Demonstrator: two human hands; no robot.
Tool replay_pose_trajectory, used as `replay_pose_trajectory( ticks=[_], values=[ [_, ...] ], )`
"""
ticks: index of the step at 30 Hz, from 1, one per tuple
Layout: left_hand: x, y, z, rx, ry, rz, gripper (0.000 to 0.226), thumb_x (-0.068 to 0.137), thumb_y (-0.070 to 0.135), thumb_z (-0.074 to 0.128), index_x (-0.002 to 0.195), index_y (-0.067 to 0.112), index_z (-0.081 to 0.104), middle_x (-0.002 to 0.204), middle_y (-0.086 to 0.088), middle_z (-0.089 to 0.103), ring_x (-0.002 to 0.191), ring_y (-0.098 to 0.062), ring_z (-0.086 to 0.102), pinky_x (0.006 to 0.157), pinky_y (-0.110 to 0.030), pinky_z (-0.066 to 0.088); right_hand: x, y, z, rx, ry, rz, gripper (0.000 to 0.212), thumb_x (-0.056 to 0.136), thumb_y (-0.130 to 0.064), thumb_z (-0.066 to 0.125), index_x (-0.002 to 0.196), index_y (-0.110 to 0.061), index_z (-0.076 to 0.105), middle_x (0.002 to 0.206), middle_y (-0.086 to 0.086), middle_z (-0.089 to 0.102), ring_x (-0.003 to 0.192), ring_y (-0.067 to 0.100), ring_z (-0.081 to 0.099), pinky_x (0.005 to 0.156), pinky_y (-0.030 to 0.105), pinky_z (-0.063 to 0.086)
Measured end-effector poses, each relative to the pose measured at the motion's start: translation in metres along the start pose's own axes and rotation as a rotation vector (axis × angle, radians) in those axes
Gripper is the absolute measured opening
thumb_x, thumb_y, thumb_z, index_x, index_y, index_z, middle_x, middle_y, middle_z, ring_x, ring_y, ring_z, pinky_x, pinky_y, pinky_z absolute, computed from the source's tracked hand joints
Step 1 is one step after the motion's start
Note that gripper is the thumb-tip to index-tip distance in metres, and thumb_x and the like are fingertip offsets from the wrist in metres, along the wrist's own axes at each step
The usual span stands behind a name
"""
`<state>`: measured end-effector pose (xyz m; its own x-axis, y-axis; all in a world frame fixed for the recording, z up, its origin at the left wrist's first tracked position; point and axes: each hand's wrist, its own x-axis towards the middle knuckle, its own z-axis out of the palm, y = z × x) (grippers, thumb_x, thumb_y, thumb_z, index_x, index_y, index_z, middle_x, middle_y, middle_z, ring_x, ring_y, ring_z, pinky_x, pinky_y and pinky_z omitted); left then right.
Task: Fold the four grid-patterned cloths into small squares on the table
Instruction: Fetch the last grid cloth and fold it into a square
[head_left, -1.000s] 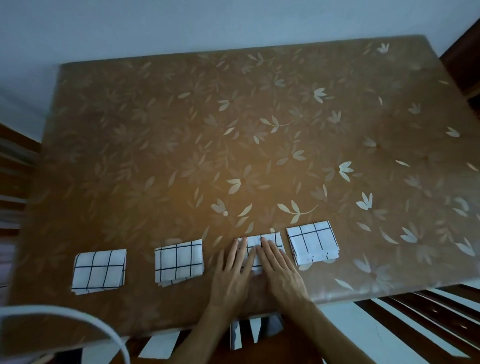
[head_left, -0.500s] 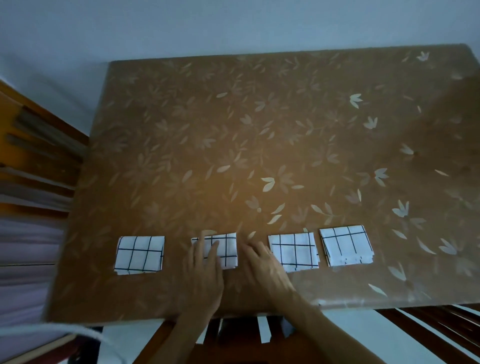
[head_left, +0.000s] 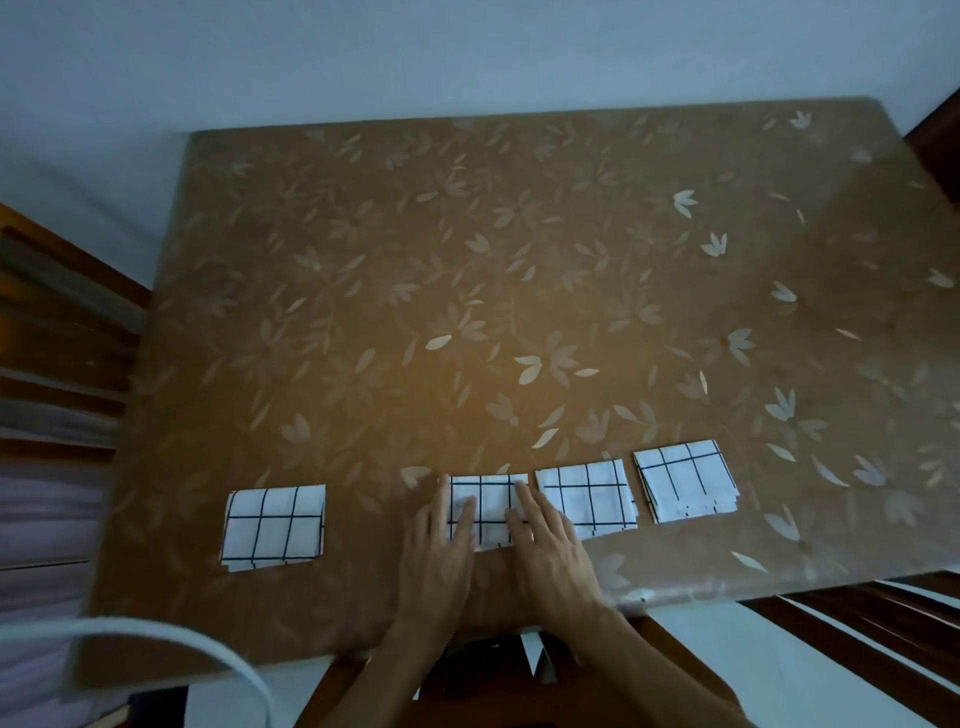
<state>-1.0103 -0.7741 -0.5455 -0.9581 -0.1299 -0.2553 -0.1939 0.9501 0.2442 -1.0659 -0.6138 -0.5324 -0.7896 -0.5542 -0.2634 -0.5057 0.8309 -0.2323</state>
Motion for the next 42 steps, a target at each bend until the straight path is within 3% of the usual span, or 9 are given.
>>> replay_pose_trajectory(
  ticks=[3,9,16,20,22,27,31,36,42],
  values=[
    [0.002,-0.004,0.008,0.091,-0.007,0.073,0.062,0.081,0.032,0.076,0.137,0.014,0.059,0.149,-0.020,0.048,0.122,-0.038,0.059,0.089,-0.051,0.055,-0.001,-0.010,0.009,0.001,0.013,-0.102,0.075,0.084,-0.047,0.062,0.145,-0.007,0.048,0.155,0.014,0.041,0.142,0.029,0.042,0.117,0.037,0.032],
    [0.000,-0.016,0.015,0.114,-0.001,0.057,0.055,0.096,0.044,0.034,0.145,0.024,0.051,0.154,-0.010,0.045,0.135,-0.042,0.048,0.101,-0.059,0.045,0.001,-0.005,0.025,-0.071,-0.175,-0.139,0.072,0.101,-0.052,0.024,0.152,-0.001,0.032,0.162,0.016,0.022,0.151,0.028,0.021,0.115,0.045,0.016],
    [-0.001,-0.013,0.012,0.060,-0.055,0.055,0.059,0.093,0.046,0.031,0.143,0.023,0.053,0.152,-0.011,0.047,0.134,-0.042,0.049,0.098,-0.056,0.050,0.002,-0.004,0.027,-0.097,-0.190,-0.134,0.078,0.099,-0.058,0.023,0.154,-0.002,0.026,0.163,0.016,0.018,0.151,0.029,0.020,0.115,0.043,0.016],
    [0.000,-0.024,0.004,0.012,0.012,0.036,0.058,0.093,0.043,0.034,0.145,0.019,0.043,0.152,-0.016,0.046,0.135,-0.037,0.049,0.099,-0.053,0.052,0.006,-0.022,0.025,-0.078,-0.099,-0.055,0.070,0.093,-0.048,0.043,0.144,-0.001,0.048,0.157,0.019,0.033,0.145,0.030,0.036,0.116,0.041,0.013],
    [-0.005,-0.036,-0.003,-0.005,0.075,0.047,0.057,0.096,0.042,0.036,0.148,0.019,0.040,0.155,-0.016,0.042,0.139,-0.034,0.045,0.103,-0.051,0.048,0.014,-0.036,0.018,-0.081,-0.023,0.001,0.060,0.084,-0.041,0.060,0.129,-0.002,0.064,0.147,0.023,0.048,0.137,0.034,0.047,0.117,0.043,0.022],
    [-0.023,-0.088,-0.031,-0.133,0.325,-0.334,0.051,0.102,0.039,0.033,0.148,0.021,0.044,0.160,-0.015,0.032,0.147,-0.034,0.030,0.115,-0.053,0.032,0.038,-0.084,-0.010,0.091,0.014,-0.078,0.043,0.083,-0.028,0.044,0.115,-0.012,0.069,0.120,0.012,0.068,0.112,0.034,0.066,0.090,0.042,0.056],
    [-0.047,-0.158,-0.040,-0.155,0.386,-0.649,0.055,0.099,0.044,0.034,0.145,0.017,0.047,0.154,-0.023,0.037,0.143,-0.042,0.031,0.117,-0.059,0.026,0.054,-0.121,-0.020,0.201,-0.172,-0.274,0.060,0.093,-0.029,0.052,0.150,-0.019,0.036,0.147,0.006,0.043,0.126,0.028,0.049,0.104,0.041,0.041],
    [-0.057,-0.178,-0.032,-0.157,0.233,-0.579,0.060,0.096,0.054,0.029,0.136,0.020,0.059,0.143,-0.015,0.054,0.132,-0.037,0.047,0.110,-0.054,0.039,0.059,-0.149,-0.016,0.166,-0.182,-0.285,0.098,0.077,-0.058,0.069,0.154,-0.019,0.023,0.149,0.005,0.038,0.128,0.026,0.045,0.105,0.039,0.039],
    [-0.038,-0.124,-0.014,-0.215,0.186,-0.447,0.059,0.097,0.058,0.030,0.127,0.021,0.065,0.132,-0.013,0.058,0.117,-0.031,0.056,0.095,-0.048,0.050,0.054,-0.132,-0.007,0.087,-0.222,-0.214,0.072,0.096,-0.041,0.055,0.155,-0.012,0.023,0.166,0.014,0.010,0.153,0.030,0.012,0.123,0.043,0.019]
  ],
)
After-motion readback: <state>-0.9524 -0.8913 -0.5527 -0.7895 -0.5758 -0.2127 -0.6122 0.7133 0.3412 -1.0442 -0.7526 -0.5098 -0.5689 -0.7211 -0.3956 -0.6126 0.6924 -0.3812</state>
